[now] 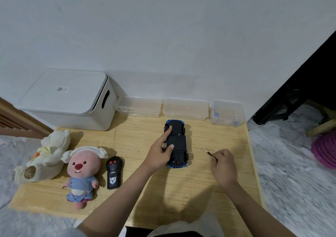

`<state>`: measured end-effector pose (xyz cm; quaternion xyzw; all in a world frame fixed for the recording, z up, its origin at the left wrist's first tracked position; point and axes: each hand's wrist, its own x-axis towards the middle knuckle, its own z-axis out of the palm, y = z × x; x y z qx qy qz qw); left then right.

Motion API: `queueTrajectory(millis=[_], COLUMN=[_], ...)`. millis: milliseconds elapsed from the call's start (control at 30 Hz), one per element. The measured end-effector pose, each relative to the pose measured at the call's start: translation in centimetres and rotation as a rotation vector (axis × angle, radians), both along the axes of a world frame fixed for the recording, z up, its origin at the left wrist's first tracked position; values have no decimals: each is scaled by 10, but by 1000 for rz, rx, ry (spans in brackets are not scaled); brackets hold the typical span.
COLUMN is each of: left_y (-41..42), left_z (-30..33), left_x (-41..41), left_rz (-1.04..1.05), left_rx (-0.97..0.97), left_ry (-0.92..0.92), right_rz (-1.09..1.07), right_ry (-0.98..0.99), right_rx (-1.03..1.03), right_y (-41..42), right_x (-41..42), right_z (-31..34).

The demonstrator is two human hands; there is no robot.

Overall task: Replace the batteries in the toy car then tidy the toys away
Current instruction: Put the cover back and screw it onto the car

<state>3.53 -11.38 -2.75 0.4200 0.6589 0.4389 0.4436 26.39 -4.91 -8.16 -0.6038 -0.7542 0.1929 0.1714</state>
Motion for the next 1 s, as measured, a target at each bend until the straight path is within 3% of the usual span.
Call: queueTrajectory(millis=[133,300,433,533,600,767,1000], left_y=[-1,0,5,7,8,7,6], left_z=[0,6,14,19,21,22,27], left_x=[1,2,7,10,12,13,13], left_rz=[-8,-5,9,16,18,11,4], left_rx=[3,13,39,57,61,74,82], left_ry=[-4,-15,-38,-60,-71,-74,-80], right_rz=[-19,-159,-280,-343,-362,-241,-181], right_ry=[132,571,1056,1263,1294,1099,1164], right_rx=[-28,-128,-371,-548,-570,-317,-229], right_y=[-1,-1,2,5,5,2,3], right_x=[-7,-29,-44,-54,-59,-67,-73], right_z=[22,75,100,106,106,105,106])
